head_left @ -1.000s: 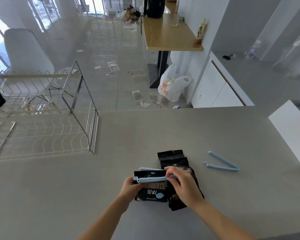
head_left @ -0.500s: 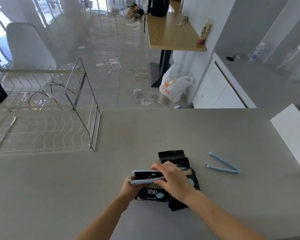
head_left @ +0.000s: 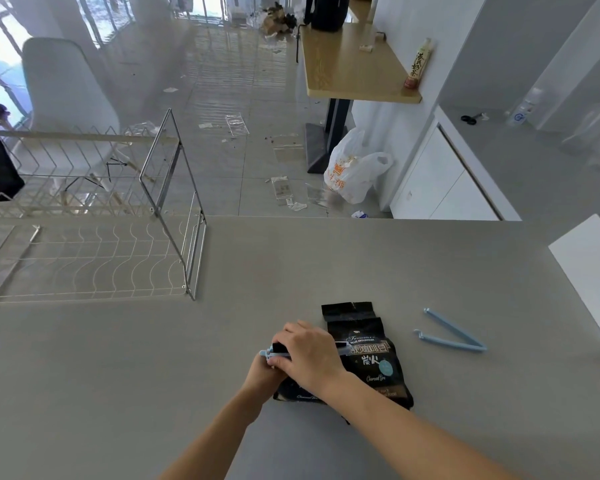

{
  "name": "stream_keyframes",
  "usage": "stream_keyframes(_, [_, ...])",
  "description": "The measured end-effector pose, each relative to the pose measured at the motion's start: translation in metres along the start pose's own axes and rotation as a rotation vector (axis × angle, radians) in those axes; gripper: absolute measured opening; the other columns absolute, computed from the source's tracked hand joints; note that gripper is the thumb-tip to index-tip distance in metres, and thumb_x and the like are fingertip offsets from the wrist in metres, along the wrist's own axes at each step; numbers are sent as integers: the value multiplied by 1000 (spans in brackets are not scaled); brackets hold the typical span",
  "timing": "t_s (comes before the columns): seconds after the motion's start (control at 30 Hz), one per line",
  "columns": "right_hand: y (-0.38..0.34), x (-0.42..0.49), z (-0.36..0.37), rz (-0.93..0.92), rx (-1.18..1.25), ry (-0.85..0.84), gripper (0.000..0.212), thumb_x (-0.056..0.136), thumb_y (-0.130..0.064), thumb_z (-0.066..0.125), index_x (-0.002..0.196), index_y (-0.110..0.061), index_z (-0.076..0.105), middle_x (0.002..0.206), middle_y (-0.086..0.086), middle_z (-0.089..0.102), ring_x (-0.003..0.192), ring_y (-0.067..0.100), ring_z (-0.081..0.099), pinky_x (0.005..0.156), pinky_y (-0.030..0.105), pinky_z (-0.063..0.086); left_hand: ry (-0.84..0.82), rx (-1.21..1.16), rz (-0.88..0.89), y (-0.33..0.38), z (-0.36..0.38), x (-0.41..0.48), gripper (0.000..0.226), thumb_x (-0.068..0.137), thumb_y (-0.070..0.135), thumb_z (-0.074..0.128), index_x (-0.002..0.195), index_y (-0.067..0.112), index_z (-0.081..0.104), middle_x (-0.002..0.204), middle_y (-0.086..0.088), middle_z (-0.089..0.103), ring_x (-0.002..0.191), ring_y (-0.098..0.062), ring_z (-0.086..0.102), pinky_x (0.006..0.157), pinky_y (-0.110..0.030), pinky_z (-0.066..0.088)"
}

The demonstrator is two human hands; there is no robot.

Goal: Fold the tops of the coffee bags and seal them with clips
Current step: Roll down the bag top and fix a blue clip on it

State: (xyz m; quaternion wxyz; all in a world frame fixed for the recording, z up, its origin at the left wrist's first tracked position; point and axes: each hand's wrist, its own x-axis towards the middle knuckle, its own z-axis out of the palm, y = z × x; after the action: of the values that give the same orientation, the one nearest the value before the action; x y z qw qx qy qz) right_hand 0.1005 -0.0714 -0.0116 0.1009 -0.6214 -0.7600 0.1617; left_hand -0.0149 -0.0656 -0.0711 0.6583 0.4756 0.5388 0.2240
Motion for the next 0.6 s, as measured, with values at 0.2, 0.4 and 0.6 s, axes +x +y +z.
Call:
stream_keyframes(0.2, [2, 2, 1, 33, 34, 37, 28, 80, -47, 63, 95, -23, 63, 94, -4, 63, 92, 16, 54, 74, 31, 43, -44, -109, 3, -1, -2, -6, 16, 83, 4, 55, 86, 12, 68, 82, -7, 73, 77, -13, 71, 63, -20, 54])
stream_keyframes(0.4, [3, 1, 4, 67, 59, 51, 25, 84, -46, 60, 96, -24, 62, 94, -6, 64, 94, 16, 56, 72, 30, 42, -144, -365, -33, 0, -16, -15, 25, 81, 15, 46, 92, 4, 67, 95, -6, 70, 98, -17, 60, 86, -29, 43])
stream_keyframes(0.6, [3, 0, 3, 60, 73, 81, 26, 83, -47, 60, 96, -24, 63, 94, -7, 65, 94, 14, 56, 75, 31, 44, -27, -511, -107, -9, -11, -20, 42, 96, 39, 41, 112, 10, 66, 119, -3, 68, 116, -12, 57, 106, -35, 37])
